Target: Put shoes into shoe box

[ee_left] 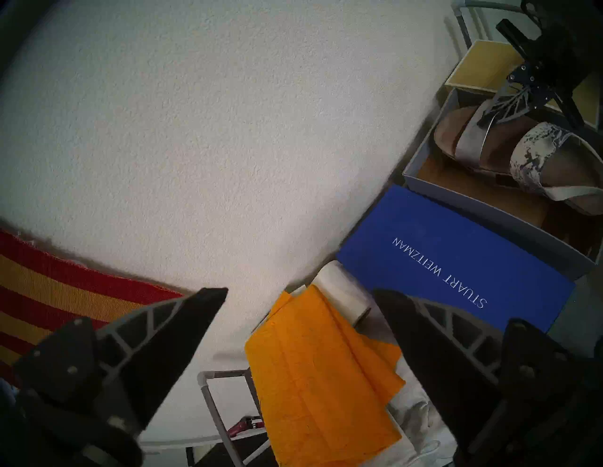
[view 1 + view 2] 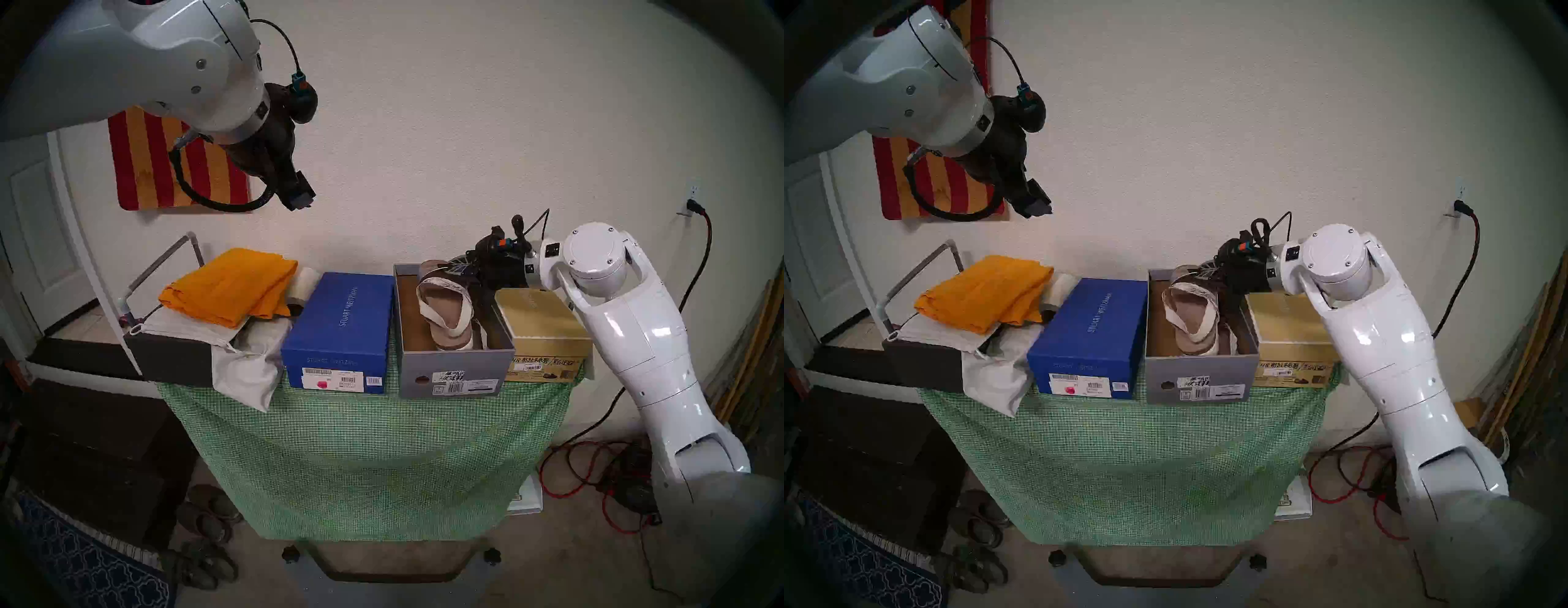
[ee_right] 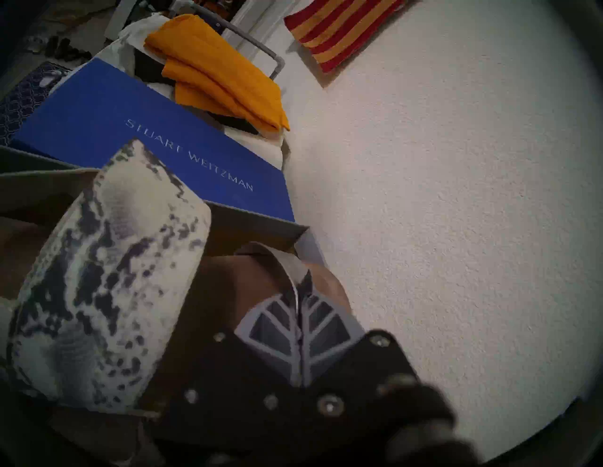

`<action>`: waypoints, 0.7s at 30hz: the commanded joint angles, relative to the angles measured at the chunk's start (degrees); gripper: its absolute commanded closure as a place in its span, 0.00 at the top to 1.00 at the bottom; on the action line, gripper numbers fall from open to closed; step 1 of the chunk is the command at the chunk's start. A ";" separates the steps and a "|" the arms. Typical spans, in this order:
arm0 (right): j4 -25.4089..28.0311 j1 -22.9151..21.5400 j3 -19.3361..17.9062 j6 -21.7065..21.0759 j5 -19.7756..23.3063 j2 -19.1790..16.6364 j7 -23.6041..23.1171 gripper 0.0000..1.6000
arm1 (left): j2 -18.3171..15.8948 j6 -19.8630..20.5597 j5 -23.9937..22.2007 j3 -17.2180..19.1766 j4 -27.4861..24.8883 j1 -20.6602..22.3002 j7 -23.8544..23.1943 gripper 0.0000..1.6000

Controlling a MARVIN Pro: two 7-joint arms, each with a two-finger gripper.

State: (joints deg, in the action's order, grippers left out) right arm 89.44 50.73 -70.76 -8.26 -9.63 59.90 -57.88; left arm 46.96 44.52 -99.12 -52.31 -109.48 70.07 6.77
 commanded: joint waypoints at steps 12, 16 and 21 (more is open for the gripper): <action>-5.78 -1.67 4.77 5.60 -2.66 3.97 1.79 0.00 | 0.10 -0.10 0.00 0.08 0.19 -0.16 0.08 1.00; -7.45 -2.08 5.96 5.31 -3.54 4.27 1.25 0.00 | 0.10 -0.10 0.00 0.08 0.19 -0.16 0.08 1.00; -9.68 -2.90 6.52 6.15 -3.94 4.57 1.06 0.32 | 0.09 -0.10 -0.01 0.09 0.19 -0.17 0.09 1.00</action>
State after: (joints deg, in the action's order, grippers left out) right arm 81.65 49.10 -65.04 -2.93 -13.70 63.32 -56.17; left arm 46.96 44.51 -99.05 -52.30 -109.44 70.06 6.74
